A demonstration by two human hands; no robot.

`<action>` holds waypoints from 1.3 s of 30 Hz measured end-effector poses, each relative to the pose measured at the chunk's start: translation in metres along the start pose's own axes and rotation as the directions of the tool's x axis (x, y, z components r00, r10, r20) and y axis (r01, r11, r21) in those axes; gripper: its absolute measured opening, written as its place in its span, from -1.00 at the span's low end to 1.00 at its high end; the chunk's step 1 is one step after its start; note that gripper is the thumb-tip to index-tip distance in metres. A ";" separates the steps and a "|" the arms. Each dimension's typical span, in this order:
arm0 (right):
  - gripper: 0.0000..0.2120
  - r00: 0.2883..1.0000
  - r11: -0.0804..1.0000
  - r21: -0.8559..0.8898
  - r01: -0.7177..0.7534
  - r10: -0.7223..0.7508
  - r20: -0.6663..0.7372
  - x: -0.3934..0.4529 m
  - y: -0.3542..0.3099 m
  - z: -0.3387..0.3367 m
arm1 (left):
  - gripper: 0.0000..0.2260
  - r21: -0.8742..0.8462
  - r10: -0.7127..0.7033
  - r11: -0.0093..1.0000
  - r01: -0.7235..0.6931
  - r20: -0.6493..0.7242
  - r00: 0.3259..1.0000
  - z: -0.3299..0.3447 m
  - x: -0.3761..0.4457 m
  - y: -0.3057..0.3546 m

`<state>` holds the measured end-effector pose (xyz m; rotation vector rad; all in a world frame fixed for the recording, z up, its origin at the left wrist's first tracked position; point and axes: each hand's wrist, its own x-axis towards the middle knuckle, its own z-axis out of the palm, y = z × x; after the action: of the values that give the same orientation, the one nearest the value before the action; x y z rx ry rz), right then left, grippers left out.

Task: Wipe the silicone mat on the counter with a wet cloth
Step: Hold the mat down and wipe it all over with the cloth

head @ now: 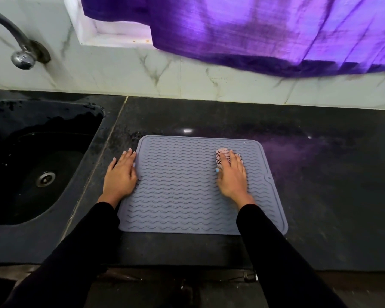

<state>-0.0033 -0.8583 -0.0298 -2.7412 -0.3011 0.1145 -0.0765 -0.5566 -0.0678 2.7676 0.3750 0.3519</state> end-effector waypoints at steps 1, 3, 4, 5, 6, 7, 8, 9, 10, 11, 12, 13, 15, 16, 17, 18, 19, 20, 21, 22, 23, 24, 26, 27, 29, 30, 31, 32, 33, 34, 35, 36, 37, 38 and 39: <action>-0.43 1.000 1.000 0.014 0.012 -0.012 0.000 0.000 0.001 -0.001 | -0.46 0.001 -0.001 1.000 0.001 -0.001 1.000 0.000 0.000 0.000; -0.45 1.000 0.998 0.065 0.018 -0.018 0.000 0.002 0.005 -0.002 | -0.46 0.001 0.000 1.000 0.000 0.001 1.000 0.001 -0.001 0.000; -0.45 1.000 0.995 0.094 0.012 -0.012 0.005 0.003 0.006 -0.002 | -0.46 0.000 0.001 1.000 -0.001 0.002 1.000 0.000 -0.001 0.000; -0.46 1.000 0.993 0.120 0.009 -0.011 0.016 0.006 0.007 -0.002 | -0.46 -0.003 0.000 1.000 0.000 0.005 1.000 -0.001 -0.001 0.000; -0.48 0.999 0.984 0.177 -0.003 -0.004 0.034 0.008 0.007 -0.002 | -0.46 -0.005 0.000 1.000 0.000 0.009 1.000 -0.001 -0.001 0.000; -0.51 0.998 0.953 0.300 -0.033 0.017 0.056 0.011 0.006 -0.004 | -0.46 -0.006 -0.002 1.000 0.002 0.012 1.000 -0.002 -0.001 0.000; -0.57 0.996 0.864 0.496 -0.085 0.056 0.074 0.014 0.006 -0.009 | -0.46 -0.008 -0.005 1.000 0.005 0.012 1.000 -0.003 -0.002 0.001; -0.63 0.990 0.696 0.703 -0.144 0.109 0.095 0.016 0.004 -0.017 | -0.46 -0.012 -0.007 1.000 0.007 0.013 1.000 -0.004 -0.002 0.001; -0.67 0.972 0.472 0.857 -0.210 0.195 0.130 0.017 0.004 -0.028 | -0.45 -0.017 -0.010 1.000 0.010 0.017 1.000 -0.004 -0.002 0.002; -0.68 0.941 0.241 0.941 -0.237 0.296 0.162 0.019 0.009 -0.038 | -0.45 -0.023 -0.014 1.000 0.014 0.020 1.000 -0.005 -0.002 0.003; -0.66 0.903 0.029 0.976 -0.217 0.386 0.189 0.019 0.014 -0.045 | -0.45 -0.027 -0.017 0.999 0.018 0.023 1.000 -0.006 -0.003 0.003; -0.65 0.870 -0.053 0.984 -0.172 0.460 0.177 0.016 0.016 -0.051 | -0.45 -0.028 -0.020 0.999 0.021 0.024 1.000 -0.006 -0.003 0.004; -0.64 0.836 0.210 0.961 -0.178 0.547 0.036 0.001 0.009 -0.055 | -0.45 -0.035 -0.023 0.999 0.024 0.020 1.000 -0.007 -0.004 0.005; -0.61 0.835 0.440 0.874 -0.206 0.545 -0.078 -0.009 0.004 -0.051 | -0.45 -0.040 -0.022 0.999 0.022 0.018 1.000 -0.007 -0.004 0.006; -0.58 0.855 0.640 0.742 -0.201 0.484 -0.185 -0.019 0.000 -0.042 | -0.45 -0.042 -0.021 0.999 0.022 0.020 1.000 -0.008 -0.004 0.006; -0.54 0.890 0.778 0.601 -0.183 0.391 -0.235 -0.028 -0.004 -0.031 | -0.45 -0.041 -0.019 0.999 0.020 0.026 0.999 -0.008 -0.004 0.006; -0.51 0.920 0.878 0.453 -0.157 0.297 -0.257 -0.035 -0.006 -0.018 | -0.44 -0.040 -0.017 0.999 0.018 0.031 0.999 -0.008 -0.004 0.006; -0.48 0.945 0.954 0.271 -0.130 0.202 -0.258 -0.039 -0.008 -0.008 | -0.44 -0.038 -0.014 0.999 0.016 0.034 0.999 -0.009 -0.004 0.007; -0.45 0.959 0.990 0.092 -0.102 0.123 -0.255 -0.041 -0.008 0.002 | -0.44 -0.035 -0.012 0.999 0.013 0.036 0.999 -0.009 -0.005 0.007; -0.42 0.967 0.996 -0.039 -0.080 0.068 -0.246 -0.040 -0.006 0.008 | -0.44 -0.031 -0.009 0.999 0.010 0.035 0.999 -0.009 -0.005 0.007; -0.40 0.971 0.992 -0.103 -0.076 0.050 -0.236 -0.037 -0.005 0.011 | -0.44 -0.027 -0.006 1.000 0.007 0.035 0.999 -0.010 -0.005 0.007; -0.40 0.973 0.988 -0.125 -0.091 0.062 -0.220 -0.036 -0.004 0.012 | -0.45 -0.026 -0.003 1.000 0.004 0.036 0.999 -0.010 -0.005 0.008; -0.40 0.979 0.987 -0.129 -0.095 0.069 -0.193 -0.032 0.000 0.011 | -0.45 -0.023 0.001 1.000 -0.001 0.039 0.999 -0.009 -0.005 0.008; -0.40 0.982 0.987 -0.133 -0.086 0.062 -0.179 -0.030 0.002 0.011 | -0.45 -0.020 0.000 1.000 0.001 0.042 0.999 -0.008 -0.005 0.007; -0.41 0.991 0.992 -0.118 -0.053 0.038 -0.127 -0.025 0.005 0.006 | -0.45 -0.015 -0.004 1.000 0.004 0.048 0.999 -0.007 -0.004 0.007; -0.43 0.994 0.995 -0.096 -0.038 0.028 -0.102 -0.022 0.009 0.005 | -0.45 -0.013 -0.003 1.000 0.003 0.050 0.999 -0.007 -0.004 0.007; -0.46 0.997 0.998 -0.053 -0.028 0.024 -0.075 -0.020 0.012 0.004 | -0.45 -0.012 -0.001 1.000 0.001 0.051 0.999 -0.007 -0.004 0.007; -0.48 0.998 0.998 0.052 -0.031 0.033 -0.054 -0.017 0.013 0.001 | -0.45 -0.015 0.000 1.000 0.001 0.050 0.999 -0.008 -0.004 0.007; -0.51 0.997 0.973 0.222 -0.055 0.066 -0.043 -0.015 0.013 -0.003 | -0.45 -0.020 -0.001 1.000 0.002 0.047 0.999 -0.009 -0.005 0.007; -0.55 0.990 0.886 0.452 -0.105 0.136 -0.036 -0.012 0.012 -0.009 | -0.45 -0.024 -0.001 1.000 0.002 0.044 0.999 -0.009 -0.005 0.007; -0.61 0.974 0.702 0.693 -0.168 0.226 0.007 -0.010 0.009 -0.019 | -0.45 -0.027 -0.002 1.000 0.003 0.041 0.999 -0.010 -0.005 0.007; -0.65 0.951 0.434 0.875 -0.213 0.296 0.085 -0.009 0.004 -0.029 | -0.45 -0.031 -0.002 1.000 0.003 0.038 0.999 -0.010 -0.006 0.007; -0.67 0.925 0.206 0.955 -0.214 0.356 0.130 -0.007 0.003 -0.038 | -0.45 -0.035 -0.003 0.999 0.004 0.042 0.999 -0.010 -0.006 0.007; -0.67 0.895 0.091 0.977 -0.192 0.425 0.137 -0.007 0.005 -0.046 | -0.45 -0.038 -0.002 0.999 0.004 0.048 0.999 -0.011 -0.006 0.007; -0.68 0.863 0.061 0.982 -0.178 0.490 0.125 -0.008 0.006 -0.052 | -0.45 -0.041 -0.002 0.999 0.004 0.054 0.999 -0.011 -0.006 0.007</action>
<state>-0.0032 -0.8843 0.0164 -1.3199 0.4313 0.0526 -0.0835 -0.5619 -0.0563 2.7303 0.3553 0.2809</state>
